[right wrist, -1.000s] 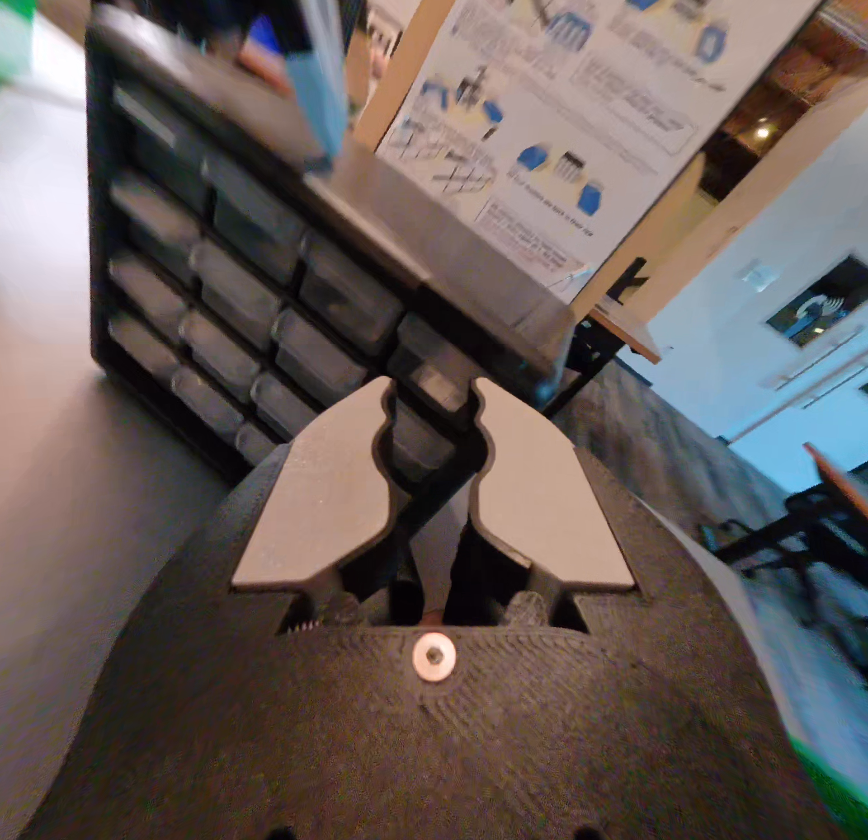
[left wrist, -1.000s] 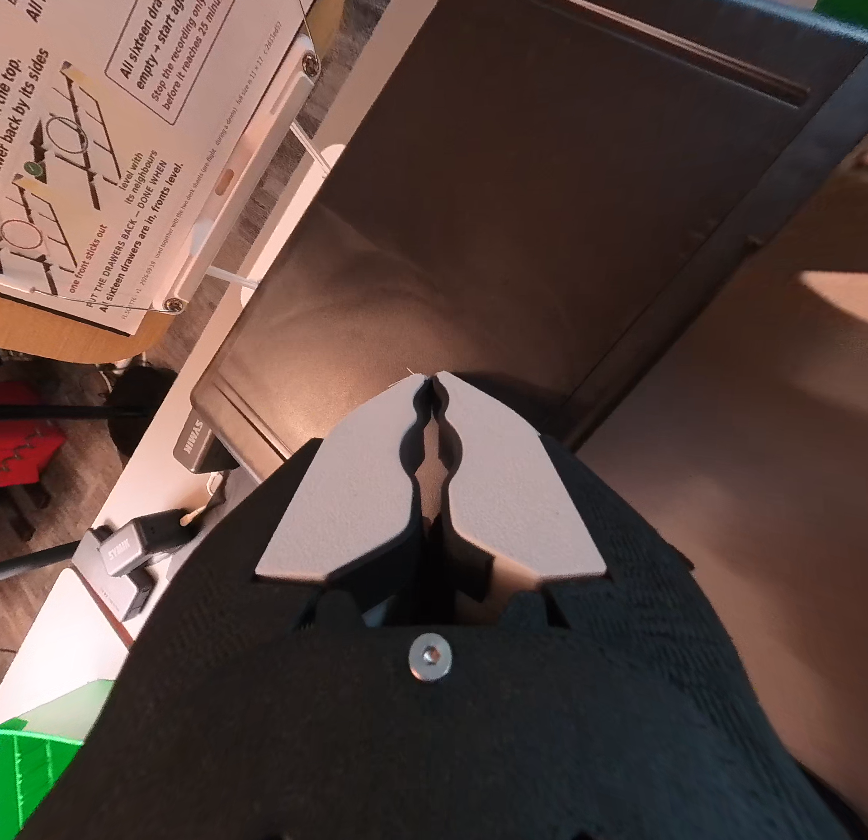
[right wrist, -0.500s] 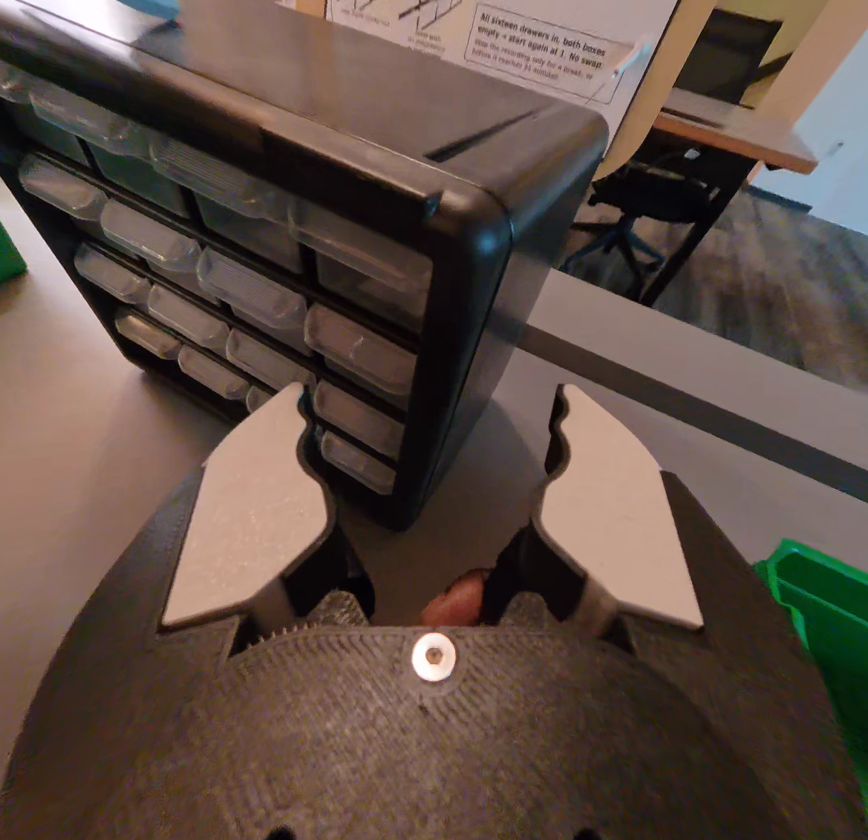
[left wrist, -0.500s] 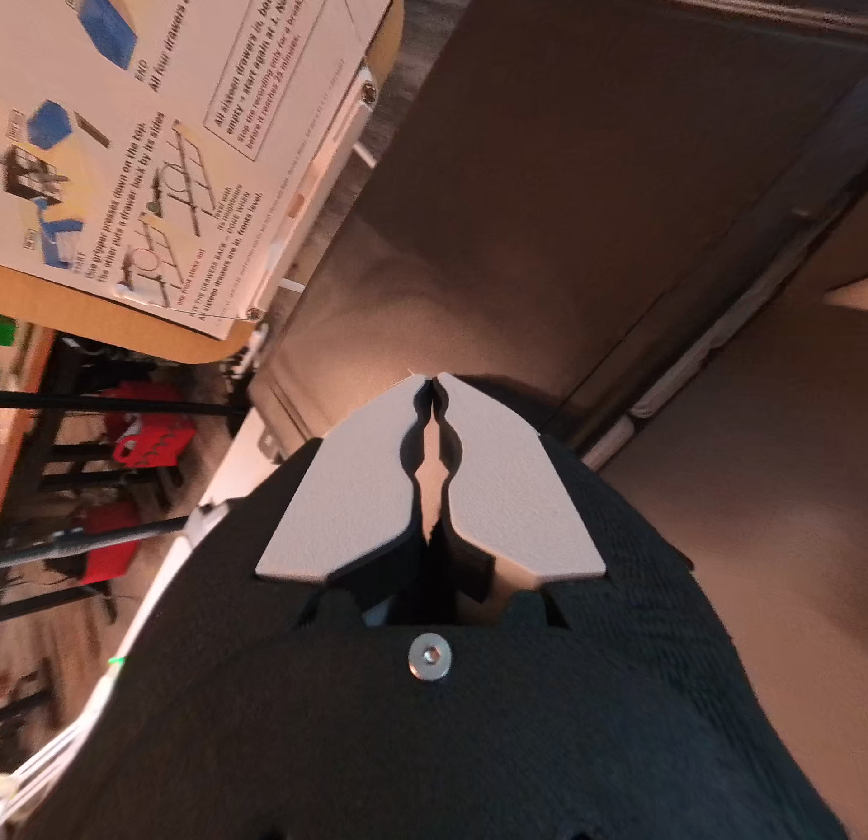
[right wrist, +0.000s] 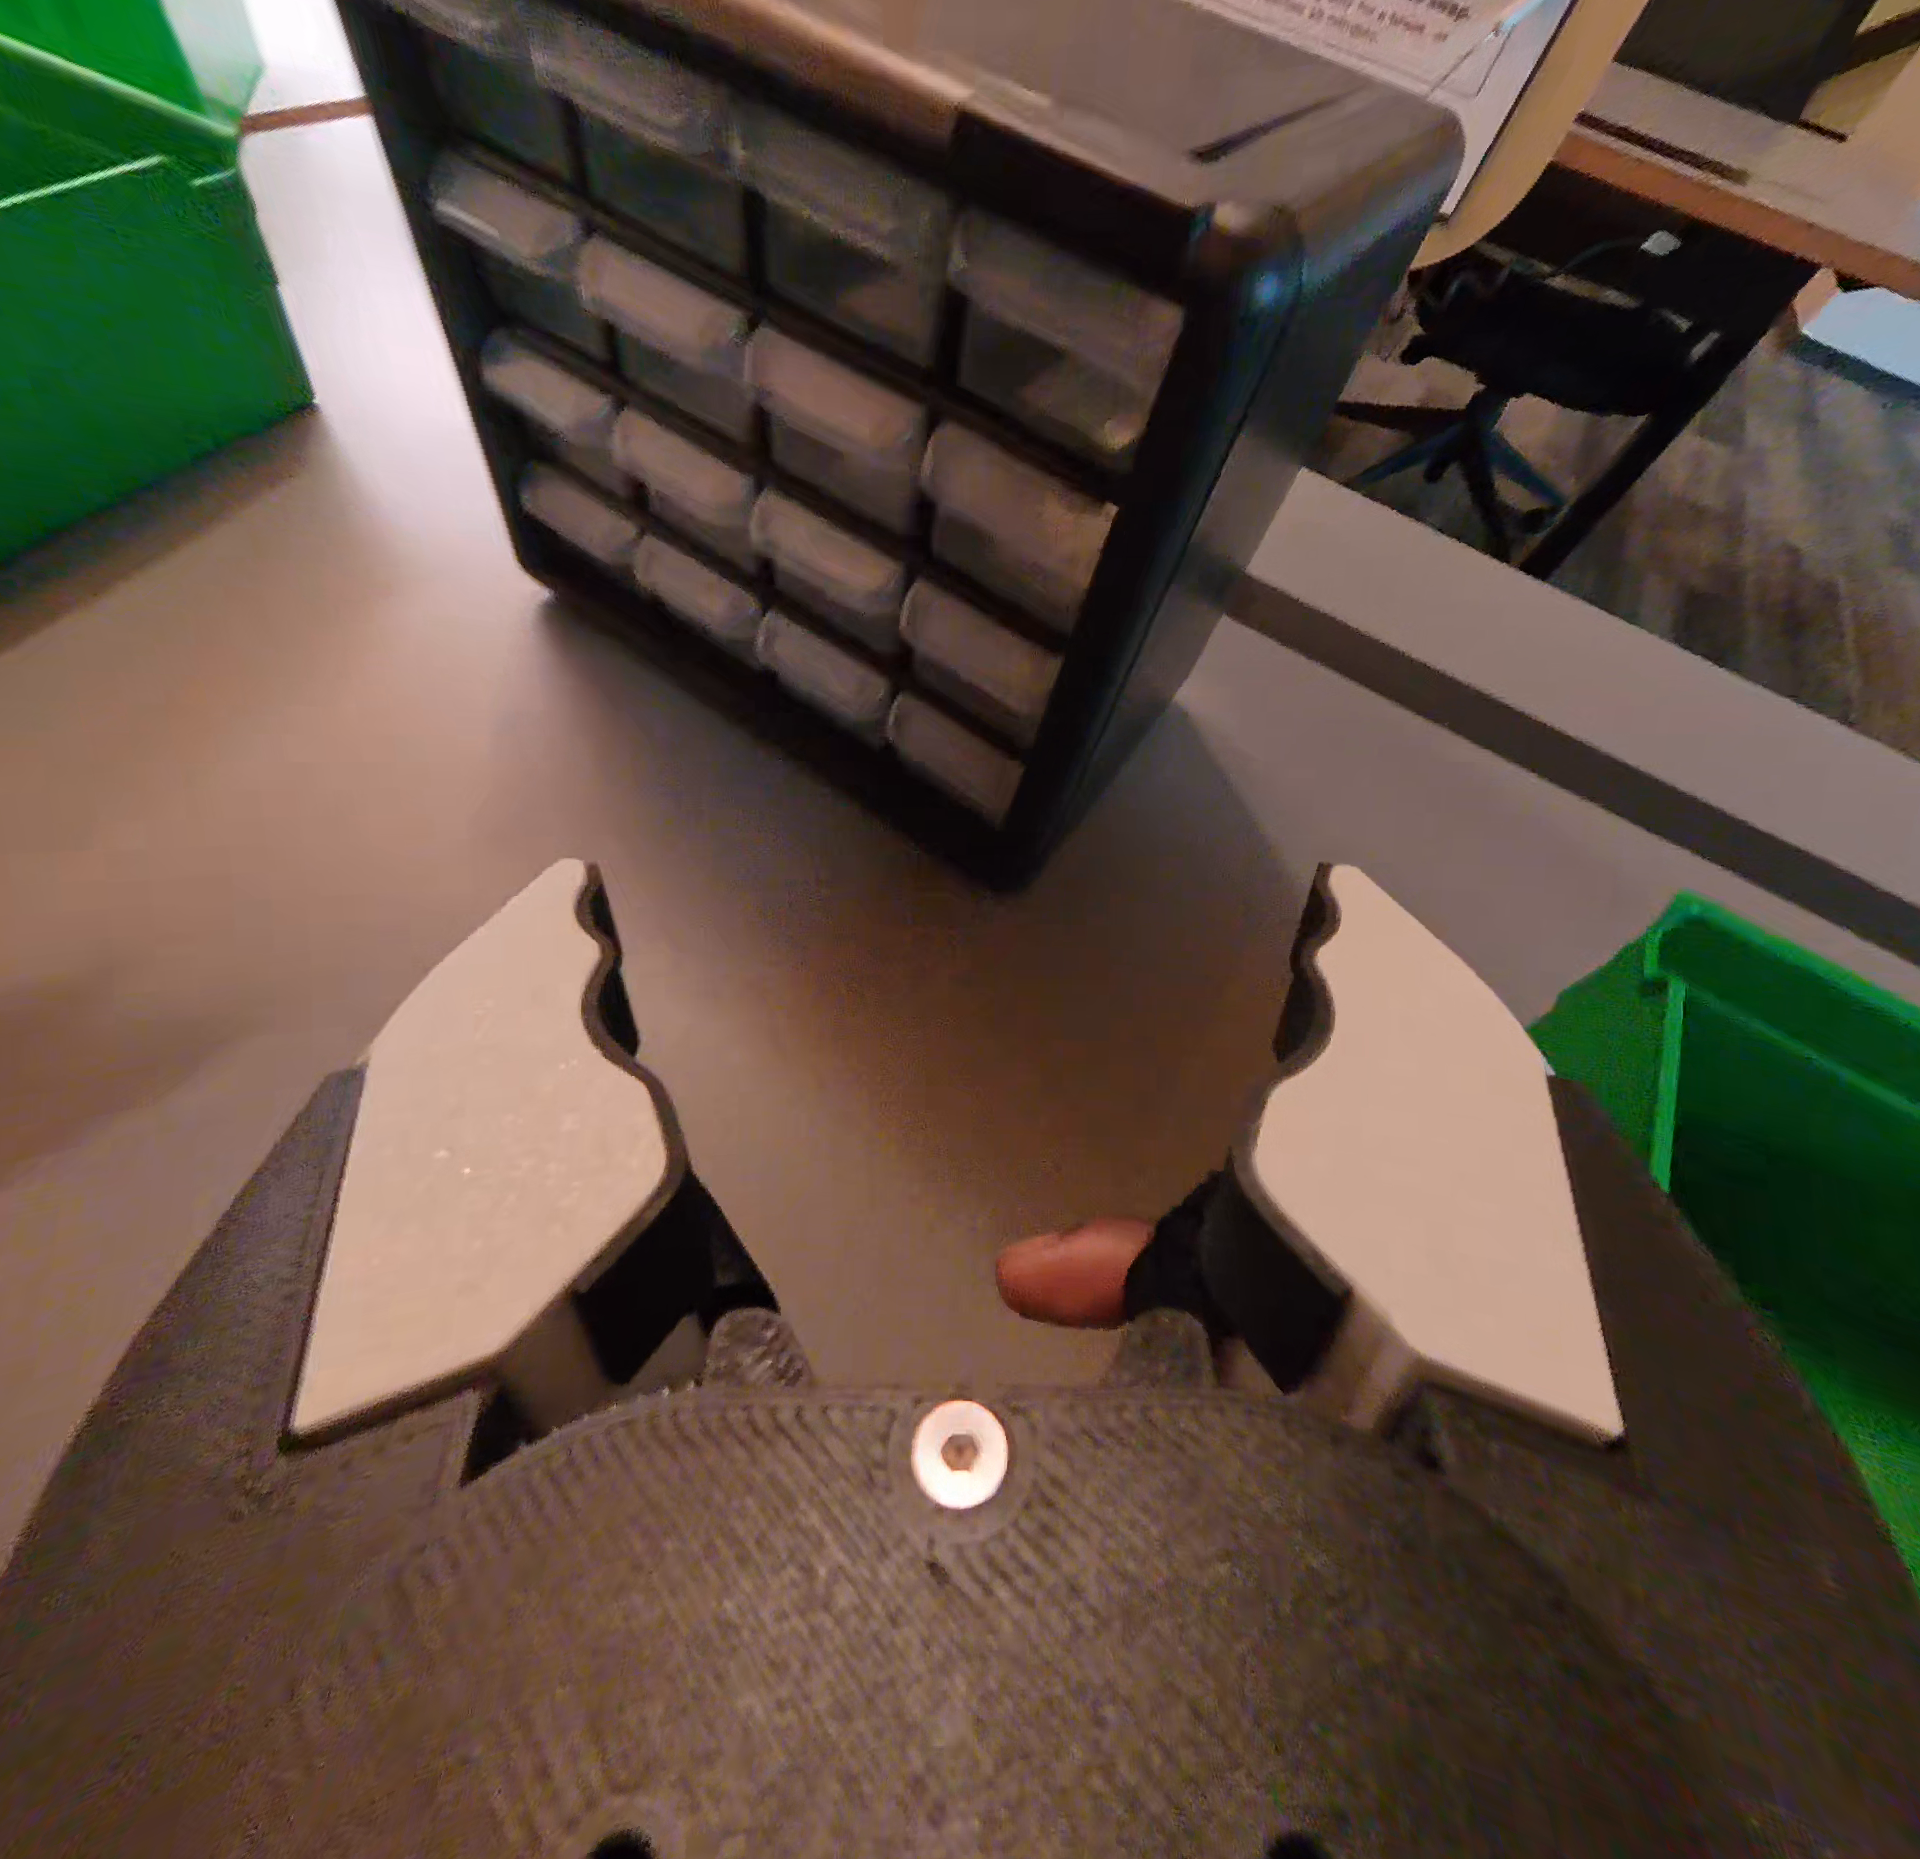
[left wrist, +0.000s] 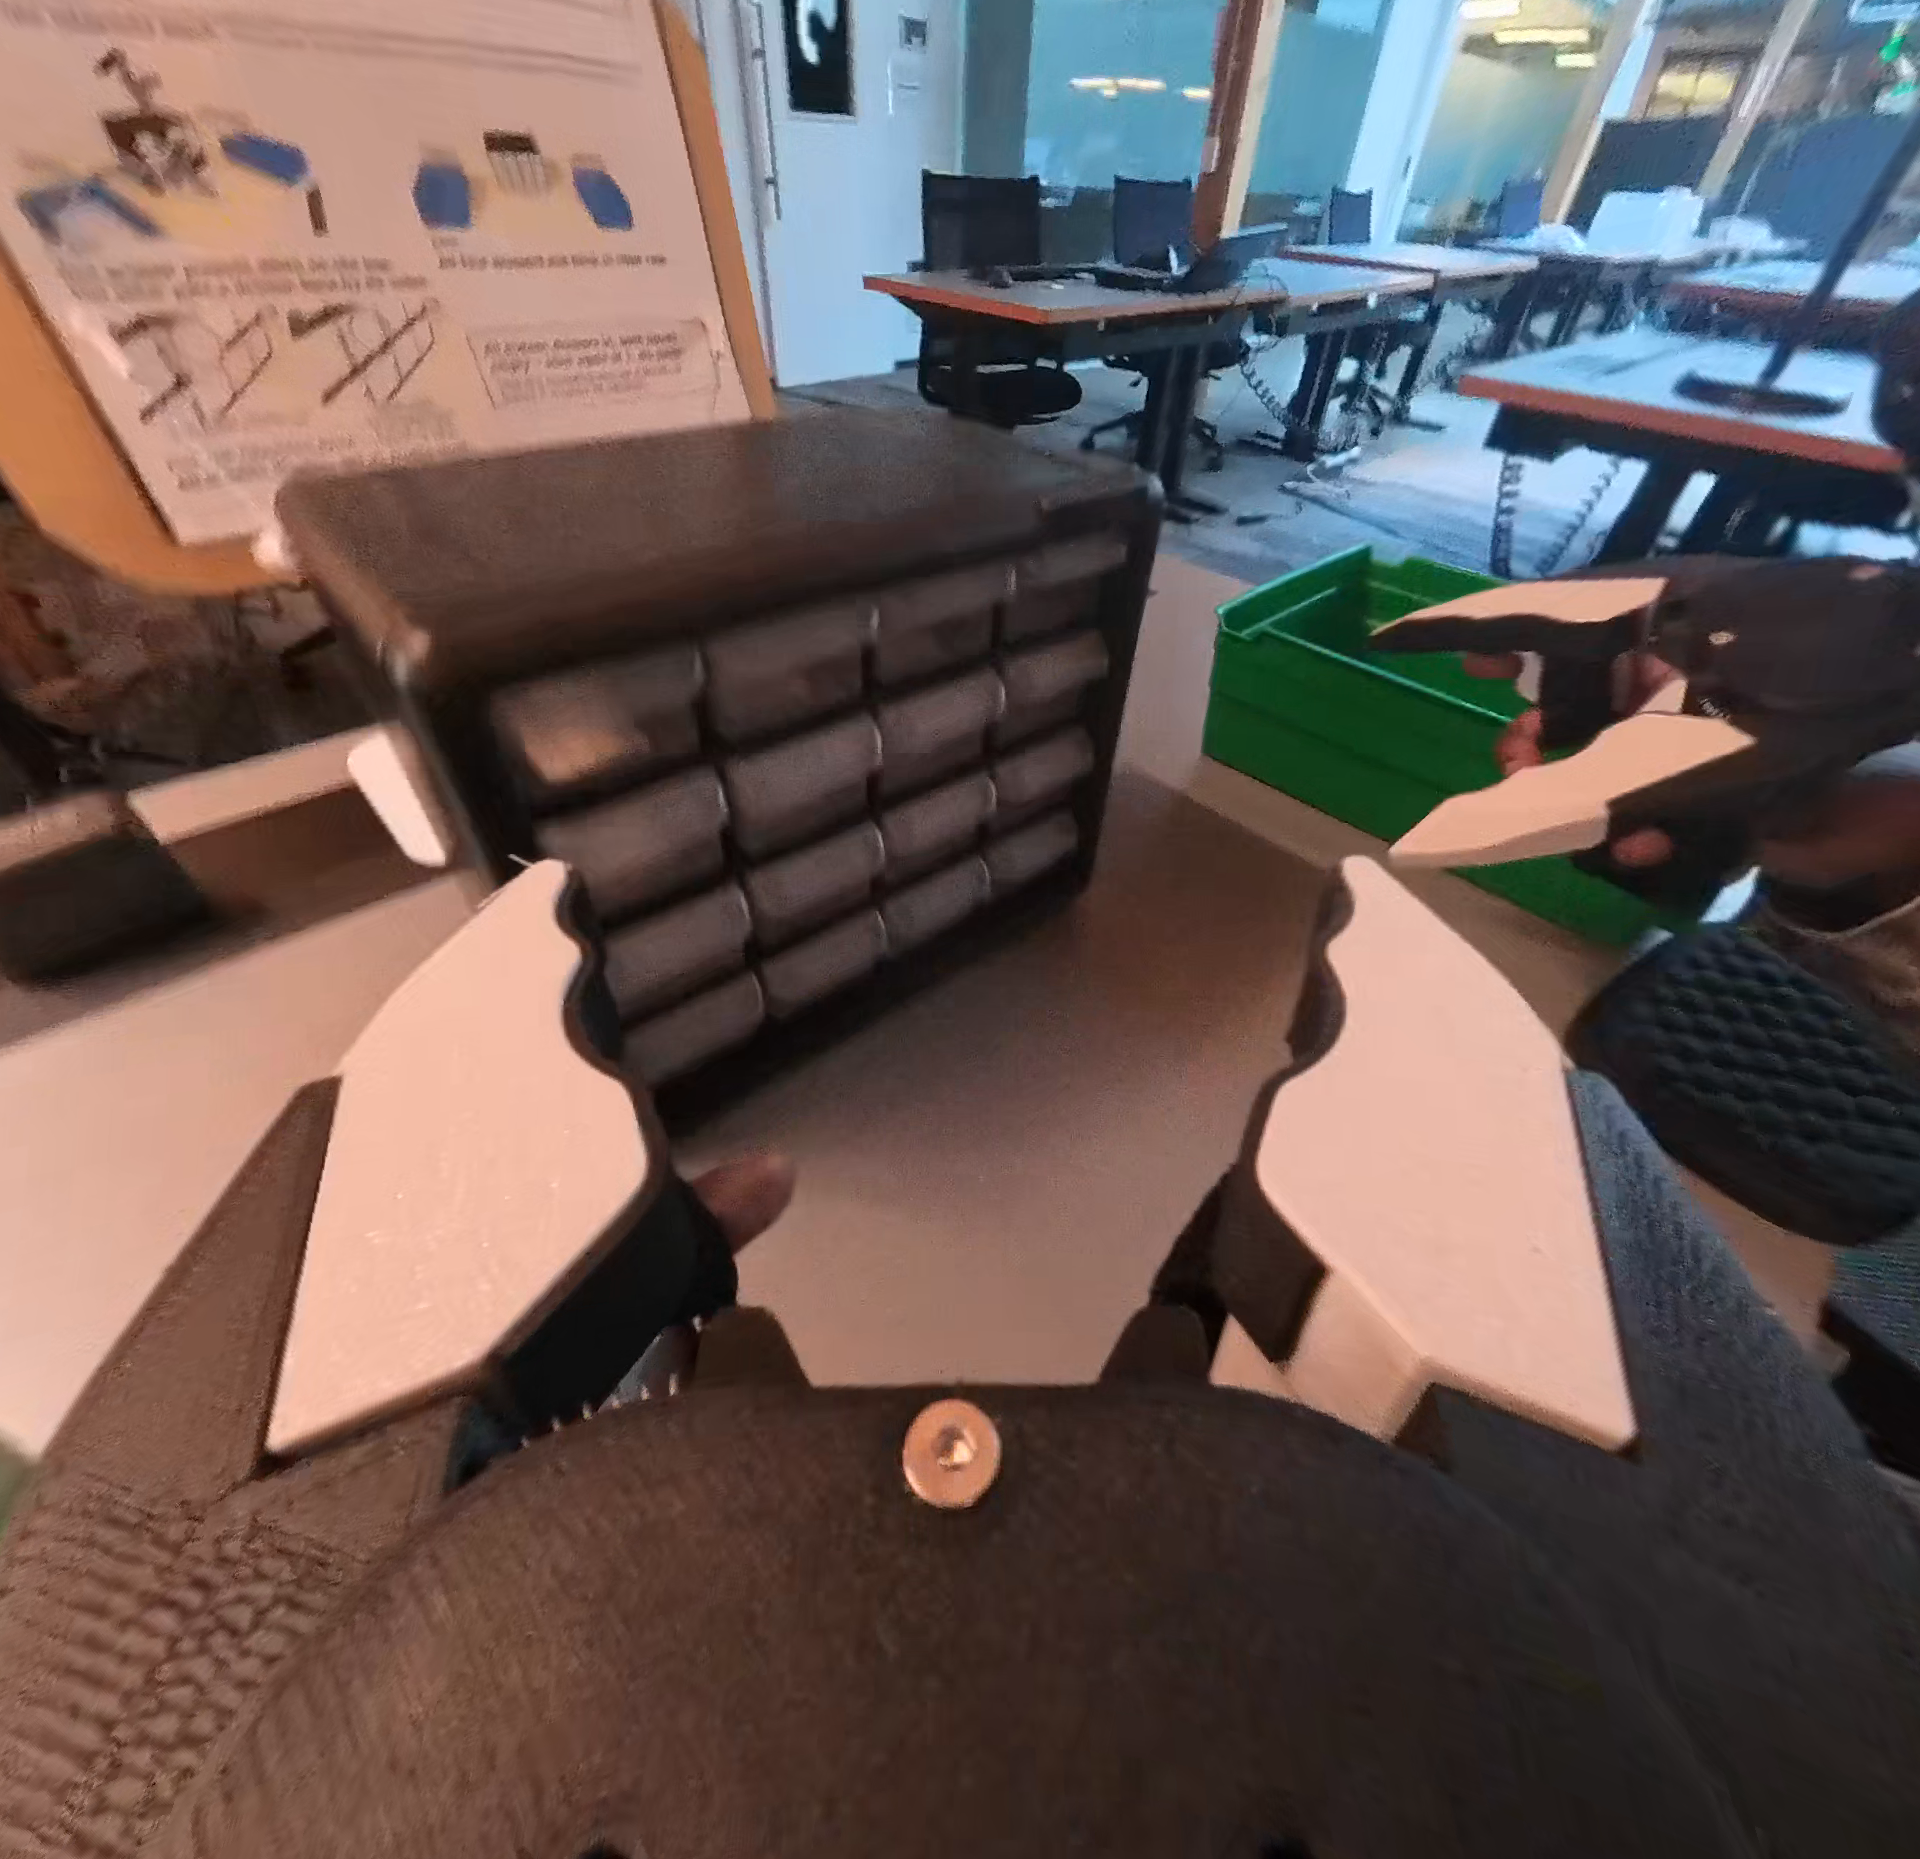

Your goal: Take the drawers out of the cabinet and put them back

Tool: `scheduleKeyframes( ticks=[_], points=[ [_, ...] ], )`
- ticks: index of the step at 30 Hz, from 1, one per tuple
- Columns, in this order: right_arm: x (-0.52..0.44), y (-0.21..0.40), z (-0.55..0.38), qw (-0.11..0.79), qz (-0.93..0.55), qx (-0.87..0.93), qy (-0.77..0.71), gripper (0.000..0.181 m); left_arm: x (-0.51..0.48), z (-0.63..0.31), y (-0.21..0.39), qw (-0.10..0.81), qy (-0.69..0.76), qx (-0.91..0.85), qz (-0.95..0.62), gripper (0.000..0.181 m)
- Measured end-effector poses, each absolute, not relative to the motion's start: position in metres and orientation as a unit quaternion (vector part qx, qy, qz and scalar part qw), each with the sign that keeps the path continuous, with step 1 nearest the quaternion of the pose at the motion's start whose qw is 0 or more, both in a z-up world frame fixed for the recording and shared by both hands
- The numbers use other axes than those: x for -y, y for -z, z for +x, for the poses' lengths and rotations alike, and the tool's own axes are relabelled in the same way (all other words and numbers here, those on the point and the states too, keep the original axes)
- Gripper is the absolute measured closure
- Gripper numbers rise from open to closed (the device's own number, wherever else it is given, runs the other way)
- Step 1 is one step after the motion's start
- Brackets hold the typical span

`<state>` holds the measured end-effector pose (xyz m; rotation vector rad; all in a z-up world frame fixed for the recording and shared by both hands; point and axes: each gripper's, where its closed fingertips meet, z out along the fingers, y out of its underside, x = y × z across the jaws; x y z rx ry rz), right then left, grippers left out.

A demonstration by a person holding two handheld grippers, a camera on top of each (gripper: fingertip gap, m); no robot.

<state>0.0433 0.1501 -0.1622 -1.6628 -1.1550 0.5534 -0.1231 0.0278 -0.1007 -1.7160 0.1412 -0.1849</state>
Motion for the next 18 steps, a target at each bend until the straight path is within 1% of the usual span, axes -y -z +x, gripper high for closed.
scheduleKeyframes(
  ticks=[5,8,11,12,14,15,18],
  points=[
    [-0.119,0.164,0.085,0.507,-0.697,0.443,-0.249,0.067,0.029,-0.133,0.125,0.705,0.055,0.008,-0.707,0.053],
    [-0.116,0.180,0.116,0.506,-0.723,0.403,-0.245,0.074,0.035,-0.146,0.132,0.729,0.032,0.026,-0.684,0.056],
    [-0.123,0.199,0.139,0.523,-0.727,0.377,-0.238,0.082,0.026,-0.147,0.151,0.709,0.053,0.024,-0.702,0.056],
    [-0.131,0.201,0.144,0.528,-0.729,0.368,-0.234,0.081,0.024,-0.146,0.152,0.717,0.059,0.021,-0.694,0.056],
    [-0.140,0.198,0.150,0.542,-0.728,0.340,-0.245,0.083,0.020,-0.146,0.158,0.721,0.073,0.022,-0.689,0.057],
    [-0.141,0.194,0.150,0.554,-0.720,0.332,-0.253,0.087,0.018,-0.146,0.164,0.716,0.076,0.023,-0.694,0.058],
    [-0.146,0.194,0.153,0.575,-0.714,0.328,-0.229,0.094,0.013,-0.147,0.183,0.686,0.069,0.017,-0.724,0.058]
  ],
)
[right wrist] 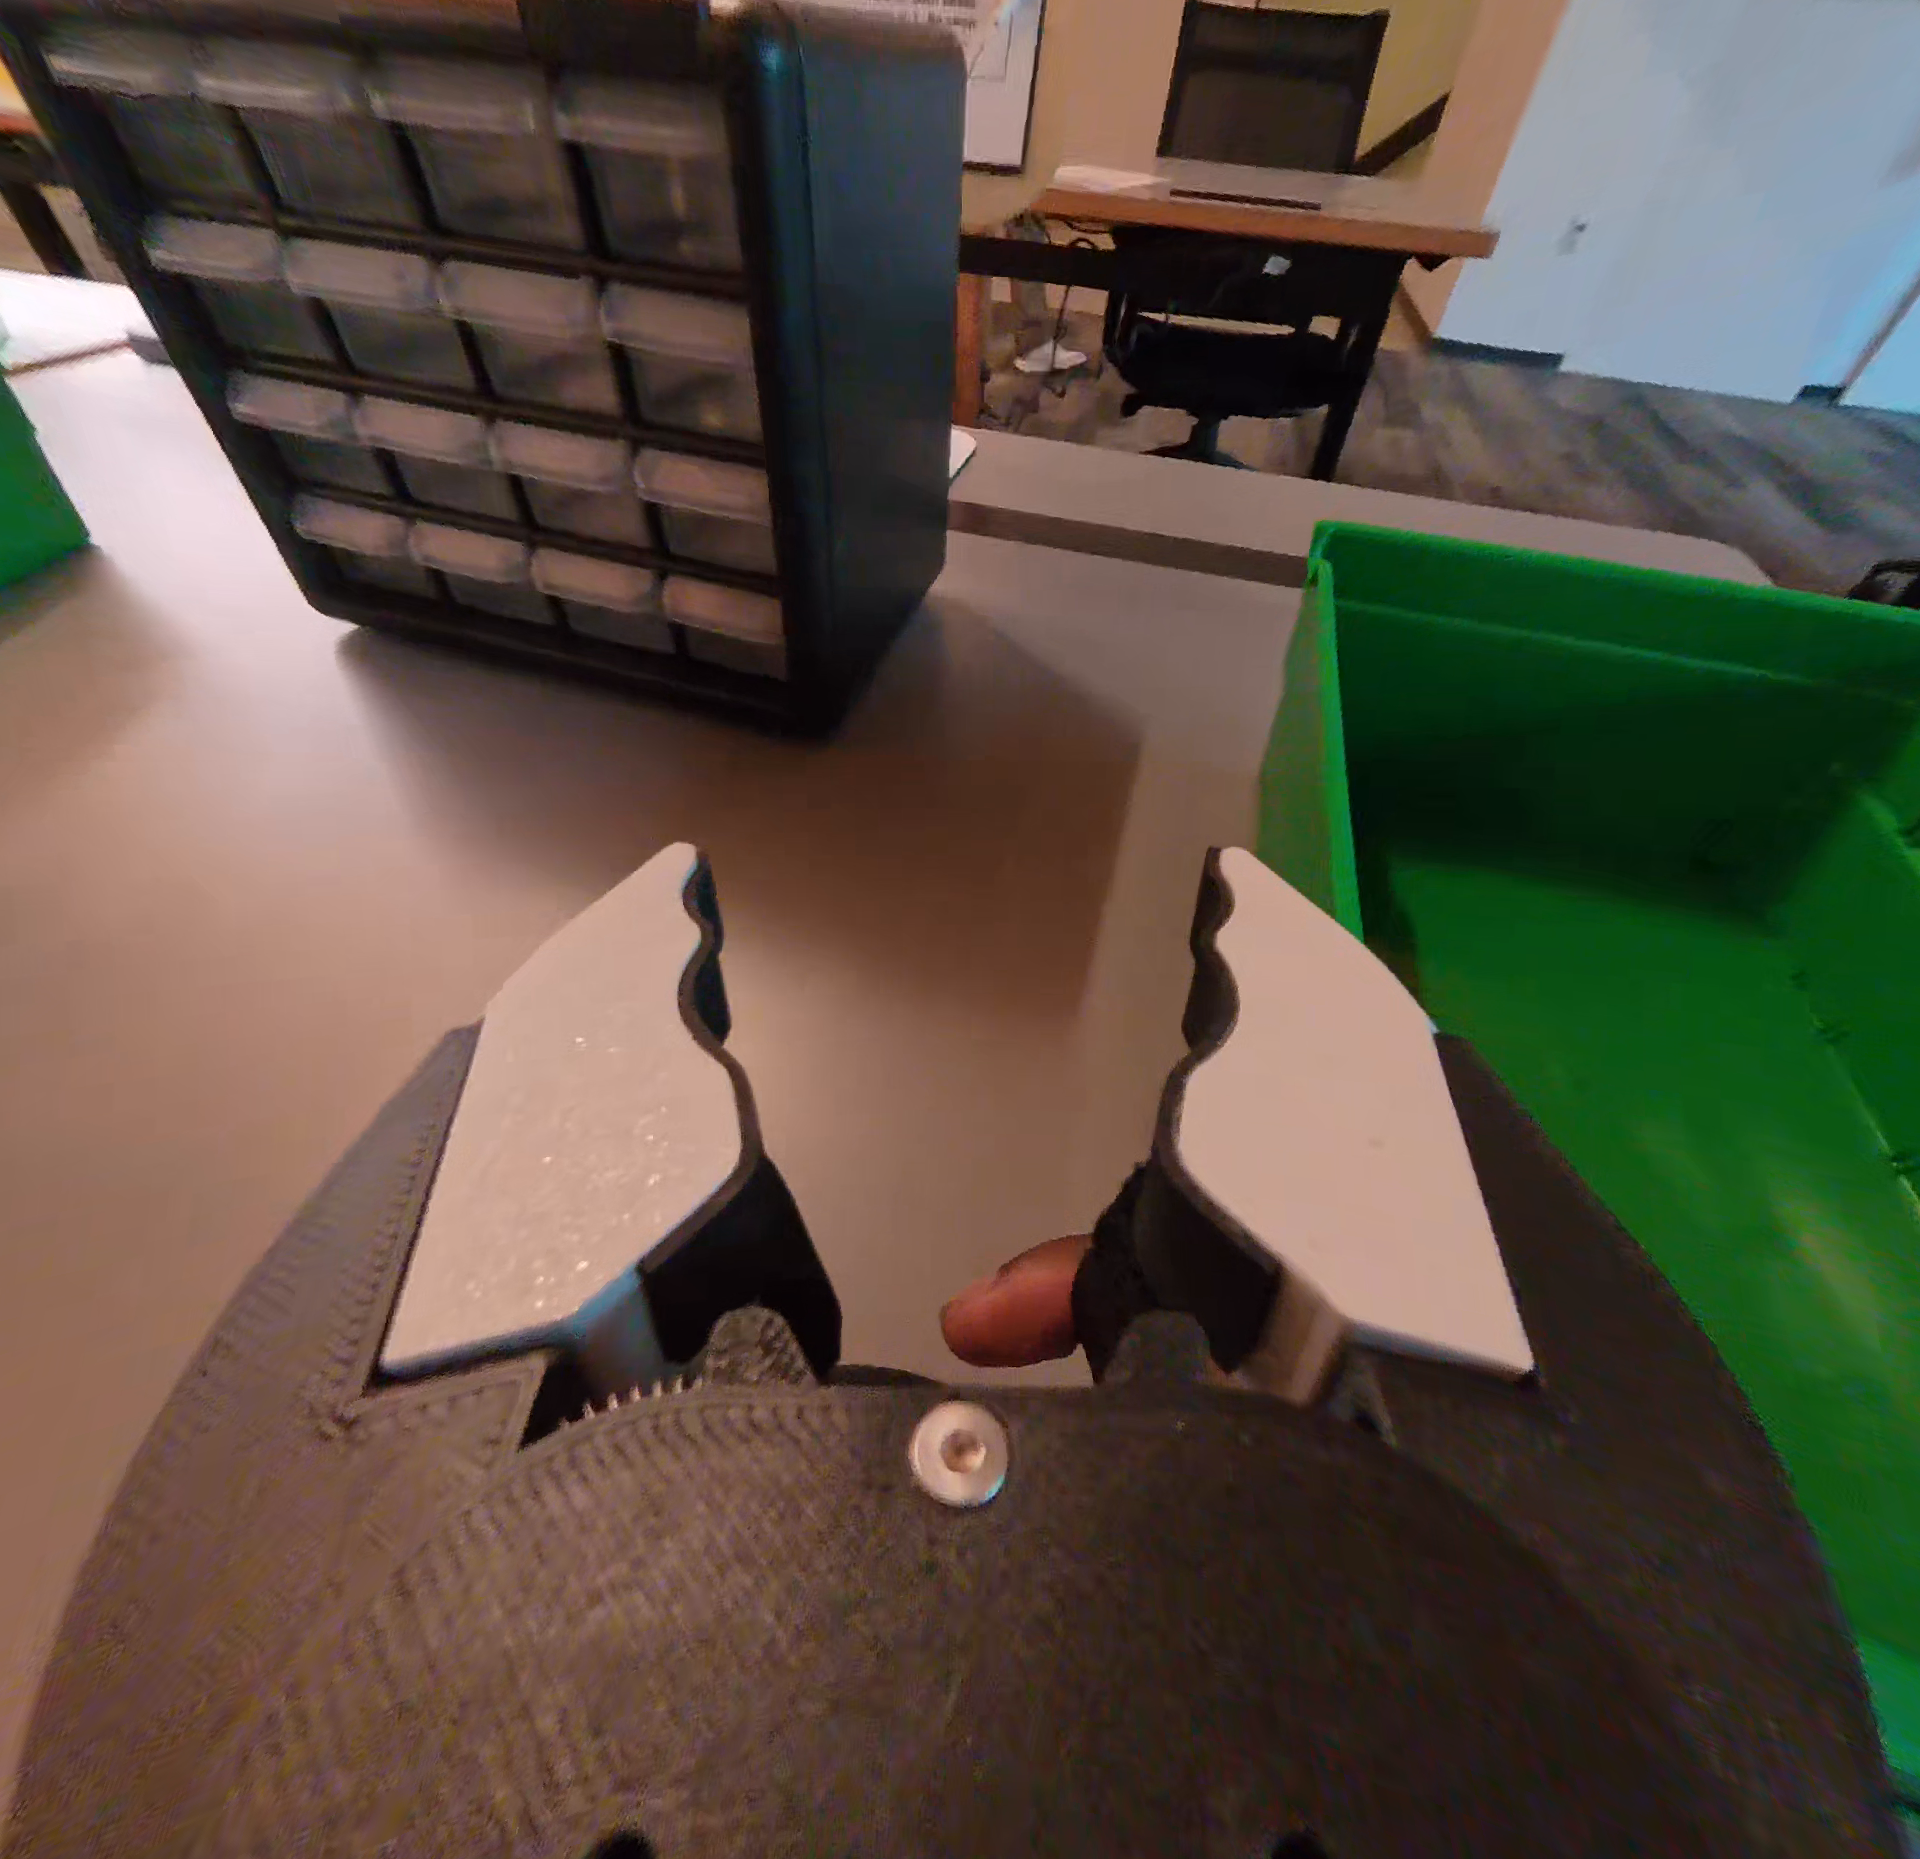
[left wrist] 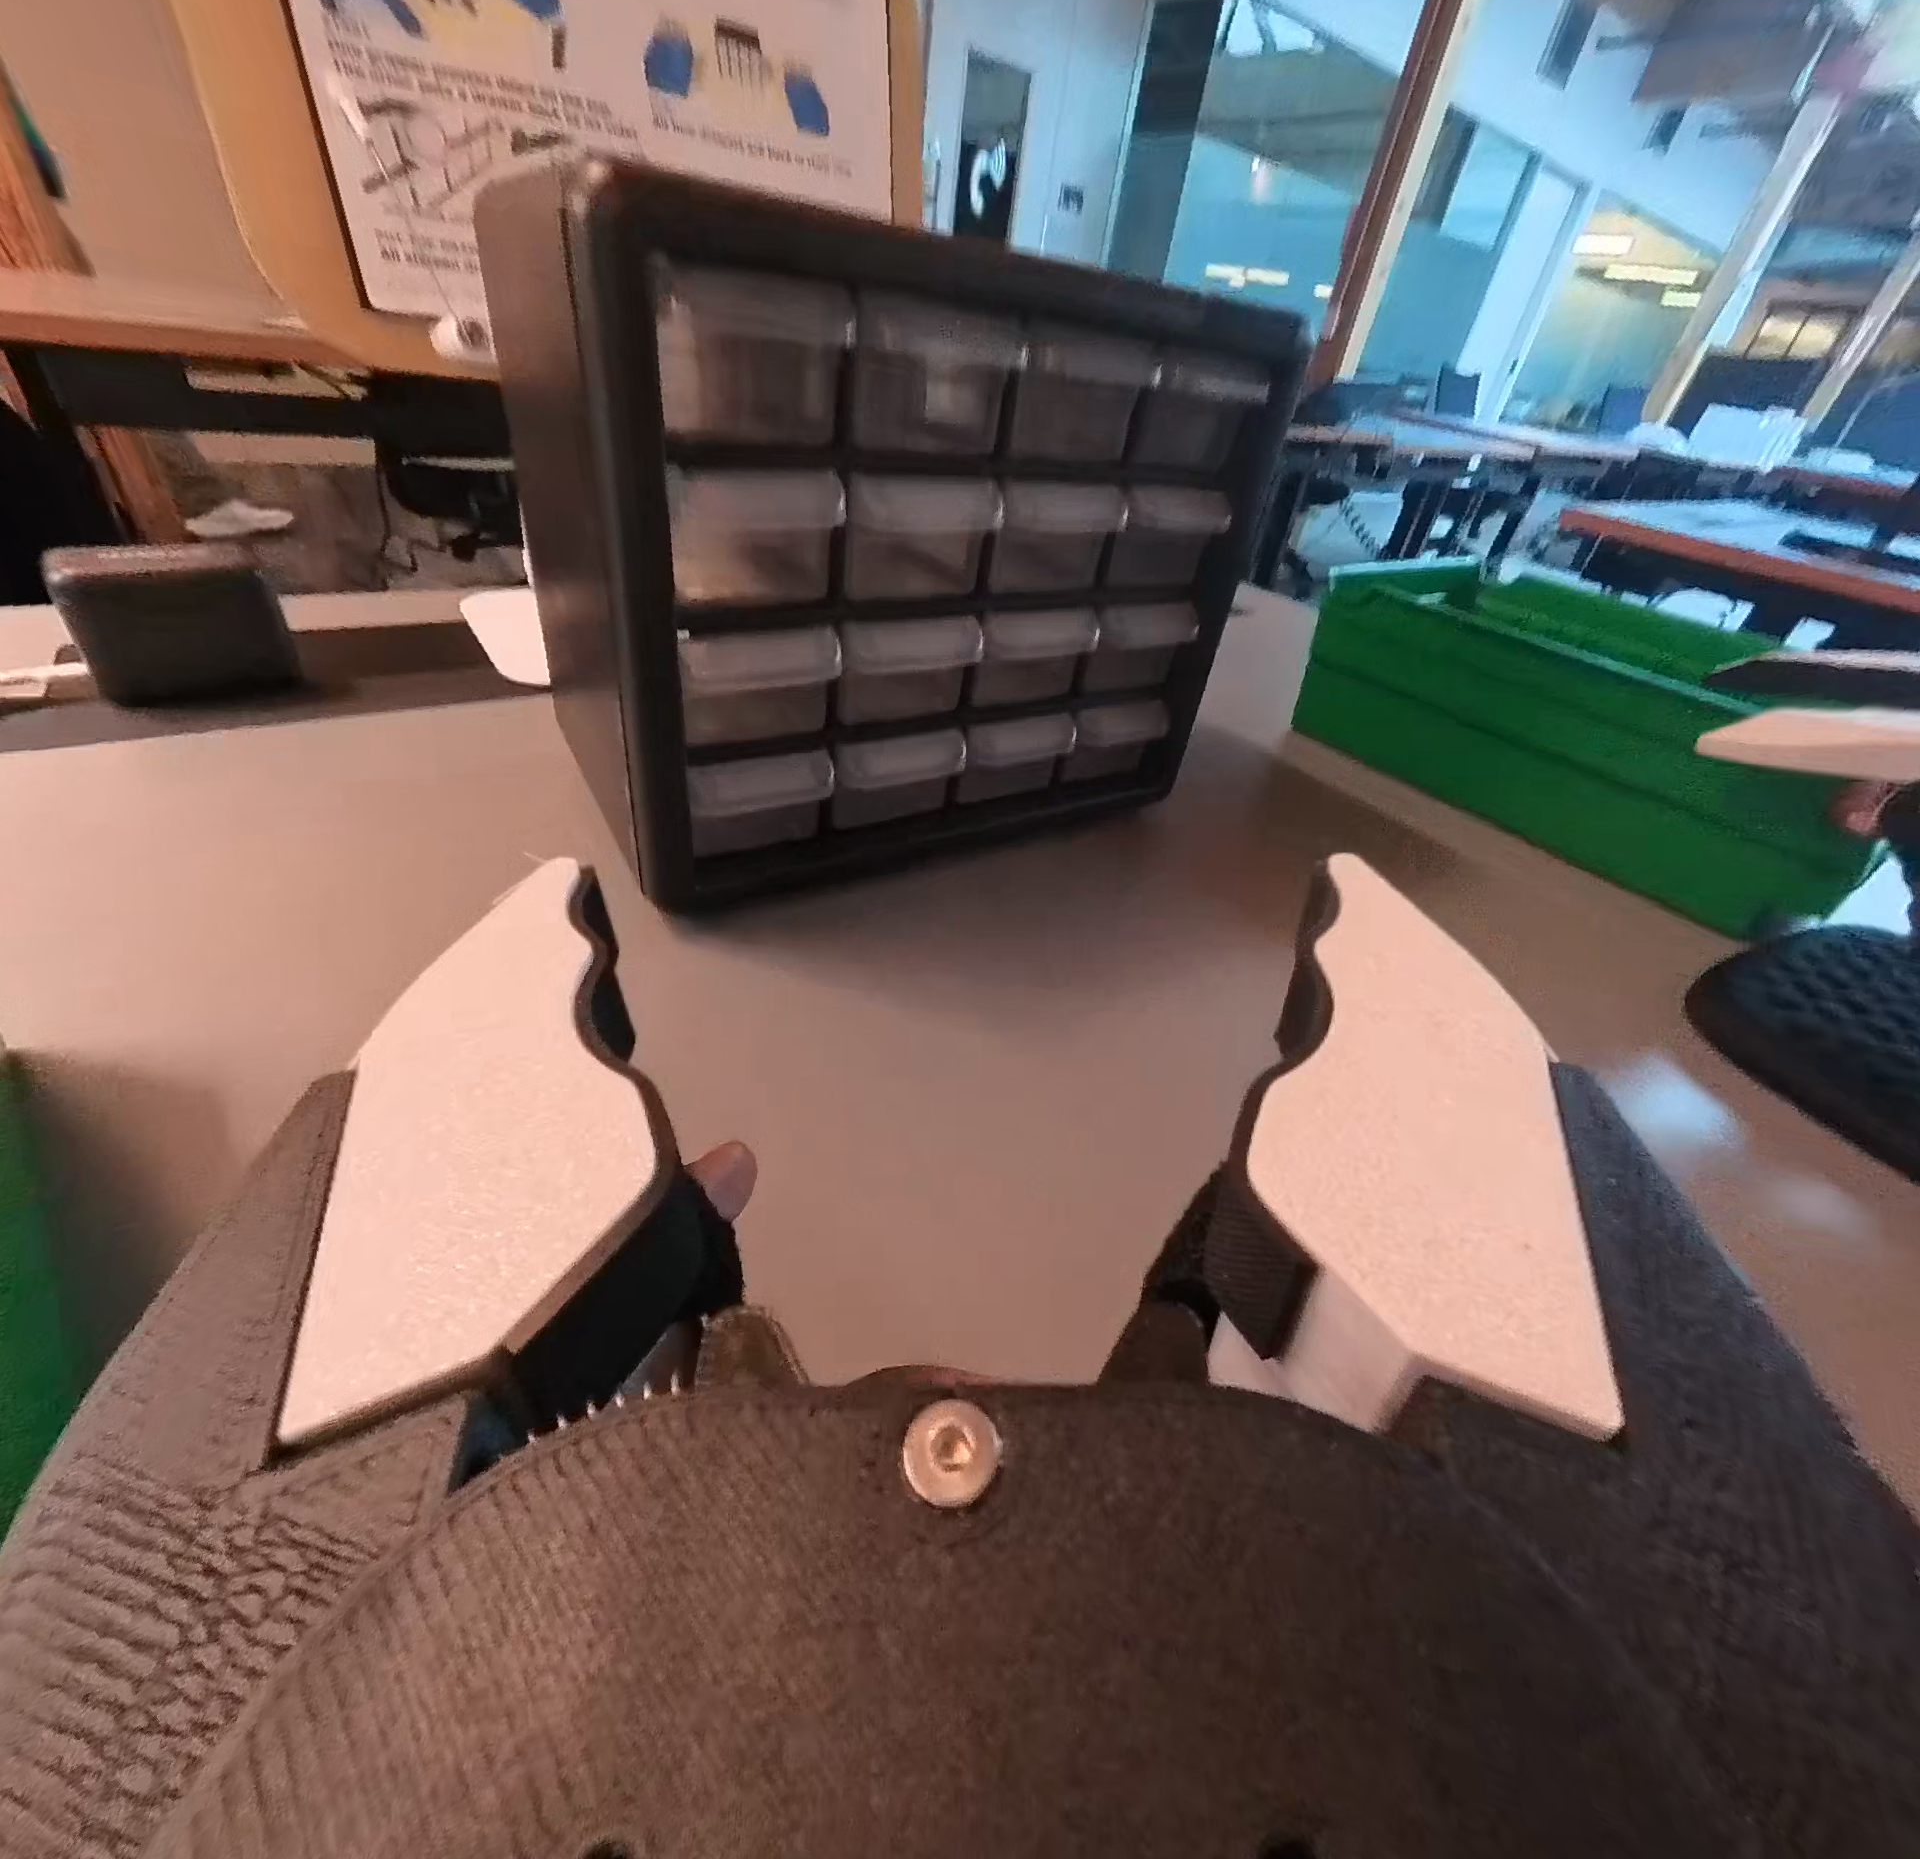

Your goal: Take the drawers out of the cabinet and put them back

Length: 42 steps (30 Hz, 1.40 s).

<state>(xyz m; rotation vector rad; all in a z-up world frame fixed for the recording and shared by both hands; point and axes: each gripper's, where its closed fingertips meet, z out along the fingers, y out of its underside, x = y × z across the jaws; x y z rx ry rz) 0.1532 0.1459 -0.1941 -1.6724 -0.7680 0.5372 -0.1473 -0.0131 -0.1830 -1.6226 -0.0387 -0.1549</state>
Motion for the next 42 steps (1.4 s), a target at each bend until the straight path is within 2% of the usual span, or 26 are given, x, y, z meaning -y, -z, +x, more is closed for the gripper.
scheduleKeyframes(
  ticks=[5,11,26,31,32,34,35,36,39,42],
  points=[
    [-0.145,0.206,0.144,0.568,-0.714,0.356,-0.201,0.094,0.011,-0.149,0.189,0.688,0.034,0.004,-0.725,0.062],
    [-0.138,0.236,0.129,0.511,-0.724,0.400,-0.234,0.089,0.008,-0.152,0.199,0.673,0.000,-0.011,-0.740,0.067],
    [-0.143,0.242,0.131,0.506,-0.735,0.392,-0.224,0.098,0.005,-0.152,0.206,0.662,-0.005,-0.013,-0.749,0.082],
    [-0.148,0.204,0.154,0.565,-0.733,0.341,-0.166,0.111,0.006,-0.156,0.205,0.665,0.001,0.002,-0.747,0.085],
    [-0.153,0.200,0.165,0.569,-0.739,0.339,-0.127,0.120,0.006,-0.156,0.205,0.666,0.002,0.004,-0.746,0.085],
    [-0.166,0.195,0.192,0.564,-0.755,0.333,-0.028,0.156,0.006,-0.156,0.204,0.667,0.001,0.002,-0.745,0.086],
    [-0.171,0.197,0.202,0.546,-0.765,0.342,0.007,0.160,0.006,-0.155,0.204,0.667,0.000,0.000,-0.745,0.086],
    [-0.175,0.203,0.208,0.515,-0.779,0.357,0.027,0.158,0.006,-0.155,0.205,0.667,-0.002,-0.002,-0.745,0.086],
    [-0.186,0.220,0.222,0.440,-0.804,0.391,0.083,0.135,0.006,-0.154,0.205,0.667,-0.005,-0.003,-0.745,0.087],
    [-0.189,0.212,0.212,0.452,-0.791,0.401,0.090,0.126,0.002,-0.154,0.206,0.657,-0.004,-0.006,-0.753,0.090]
  ],
)
